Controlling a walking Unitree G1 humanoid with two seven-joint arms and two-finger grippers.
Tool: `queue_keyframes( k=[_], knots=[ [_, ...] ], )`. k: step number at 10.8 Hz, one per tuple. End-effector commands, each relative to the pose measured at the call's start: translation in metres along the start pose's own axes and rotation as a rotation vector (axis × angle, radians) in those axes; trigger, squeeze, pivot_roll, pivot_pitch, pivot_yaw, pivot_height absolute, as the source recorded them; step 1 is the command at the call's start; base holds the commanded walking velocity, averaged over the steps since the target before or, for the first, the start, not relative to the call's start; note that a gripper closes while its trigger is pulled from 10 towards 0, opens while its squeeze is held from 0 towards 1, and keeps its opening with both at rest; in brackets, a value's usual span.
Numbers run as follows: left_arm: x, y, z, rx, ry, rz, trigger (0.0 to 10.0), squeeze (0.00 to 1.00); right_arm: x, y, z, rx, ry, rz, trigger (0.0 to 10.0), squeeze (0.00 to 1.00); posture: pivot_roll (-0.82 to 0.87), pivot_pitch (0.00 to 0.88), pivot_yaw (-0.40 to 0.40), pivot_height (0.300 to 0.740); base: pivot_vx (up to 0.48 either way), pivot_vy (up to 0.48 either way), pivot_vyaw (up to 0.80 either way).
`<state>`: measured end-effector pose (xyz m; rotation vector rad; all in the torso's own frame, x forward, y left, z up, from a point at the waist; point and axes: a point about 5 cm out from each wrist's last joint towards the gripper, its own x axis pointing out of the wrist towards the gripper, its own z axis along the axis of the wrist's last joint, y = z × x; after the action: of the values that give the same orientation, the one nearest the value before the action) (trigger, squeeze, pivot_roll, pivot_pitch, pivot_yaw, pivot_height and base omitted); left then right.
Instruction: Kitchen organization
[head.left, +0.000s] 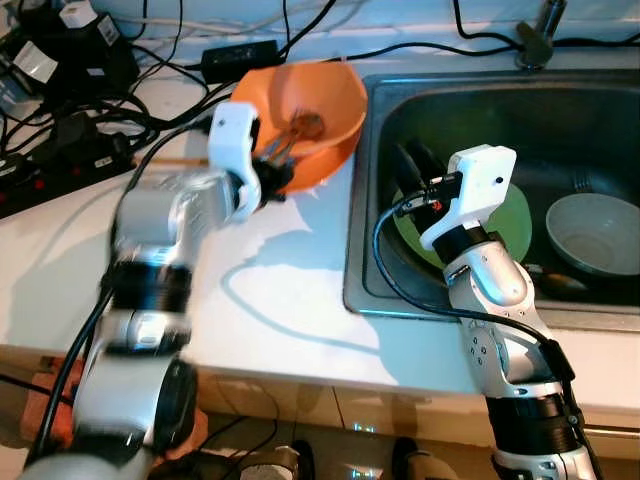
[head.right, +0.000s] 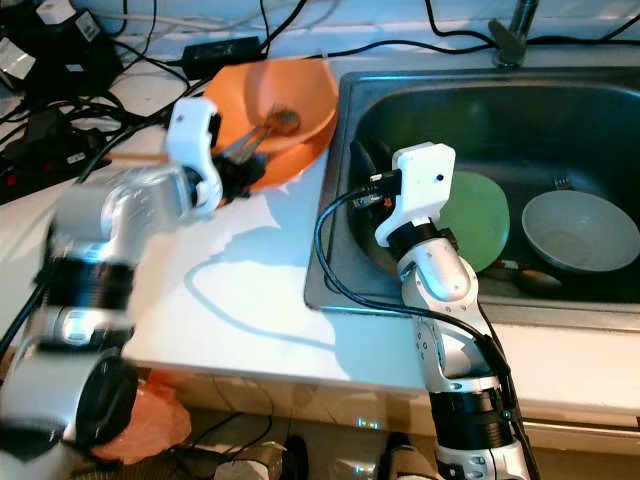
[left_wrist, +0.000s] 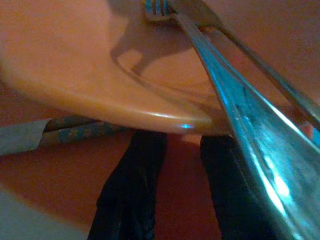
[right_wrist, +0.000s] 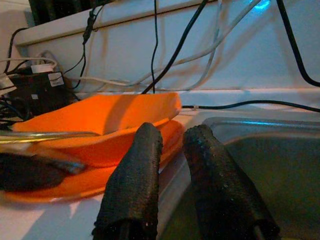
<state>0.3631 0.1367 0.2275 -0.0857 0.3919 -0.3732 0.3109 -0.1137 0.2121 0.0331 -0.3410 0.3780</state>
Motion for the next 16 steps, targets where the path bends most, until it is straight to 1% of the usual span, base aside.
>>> queue_keyframes(
  k=[1,3,4,5,6,7,8,9,10,11,12,13,15,16],
  knots=[
    [-0.008,0.006,-0.032,-0.052,0.153,0.035,10.0,0.0,-0.011,-0.006,-0.029,0.022,0.115,-0.022,10.0,0.0,0.19,0.201,0.198,0.74,0.0,0.0,0.0],
    [-0.04,0.003,-0.042,-0.052,0.165,0.059,10.0,0.0,-0.007,-0.005,-0.031,0.028,0.116,-0.006,10.0,0.0,0.23,0.21,0.182,0.74,0.0,0.0,0.0],
    [-0.049,-0.001,-0.041,-0.042,0.165,0.051,10.0,0.0,-0.005,-0.004,-0.031,0.03,0.117,-0.002,10.0,0.0,0.24,0.213,0.179,0.74,0.0,0.0,0.0],
    [-0.062,-0.007,-0.042,-0.022,0.17,0.044,10.0,0.0,-0.004,-0.004,-0.032,0.034,0.118,0.005,10.0,0.0,0.26,0.217,0.174,0.74,0.0,0.0,0.0],
    [-0.071,-0.011,-0.045,-0.023,0.176,0.048,10.0,0.0,-0.003,-0.003,-0.032,0.035,0.118,0.01,10.0,0.0,0.27,0.22,0.169,0.74,0.0,0.0,0.0],
    [-0.078,-0.011,-0.047,-0.015,0.167,0.053,10.0,0.0,-0.002,-0.003,-0.033,0.037,0.119,0.015,10.0,0.0,0.28,0.226,0.163,0.74,0.0,0.0,0.0],
    [-0.085,-0.011,-0.047,0.013,0.148,0.056,10.0,0.0,-0.001,-0.003,-0.033,0.038,0.119,0.021,10.0,0.0,0.29,0.234,0.157,0.74,0.0,0.0,0.0],
    [-0.095,-0.007,-0.046,0.041,0.118,0.082,10.0,0.0,0.0,-0.003,-0.033,0.039,0.119,0.027,10.0,0.0,0.31,0.239,0.15,0.74,0.0,0.0,0.0],
    [-0.102,-0.003,-0.048,0.054,0.108,0.101,10.0,0.0,0.0,-0.003,-0.035,0.04,0.124,0.031,10.0,0.0,0.32,0.24,0.146,0.74,0.0,0.0,0.0],
    [-0.112,-0.002,-0.047,0.095,0.089,0.113,10.0,0.0,0.003,-0.002,-0.035,0.043,0.124,0.042,10.0,0.0,0.33,0.24,0.138,0.74,0.0,0.0,0.0],
    [-0.114,0.0,-0.045,0.106,0.083,0.122,10.0,0.0,0.004,-0.001,-0.035,0.044,0.123,0.047,10.0,0.0,0.34,0.239,0.137,0.74,0.0,0.0,0.0],
    [-0.114,0.0,-0.034,0.142,0.06,0.13,10.0,0.0,0.006,-0.001,-0.036,0.046,0.122,0.049,10.0,0.0,0.34,0.233,0.133,0.74,0.0,0.0,0.0],
    [-0.11,-0.011,-0.007,0.175,-0.016,0.081,10.0,0.0,0.006,-0.002,-0.037,0.046,0.121,0.045,10.0,0.0,0.33,0.221,0.13,0.74,0.0,0.0,0.0],
    [-0.11,-0.012,0.01,0.207,-0.034,0.05,10.0,0.0,0.006,-0.005,-0.035,0.04,0.117,0.036,10.0,0.0,0.33,0.221,0.13,0.74,0.0,0.0,0.0]
  ],
)
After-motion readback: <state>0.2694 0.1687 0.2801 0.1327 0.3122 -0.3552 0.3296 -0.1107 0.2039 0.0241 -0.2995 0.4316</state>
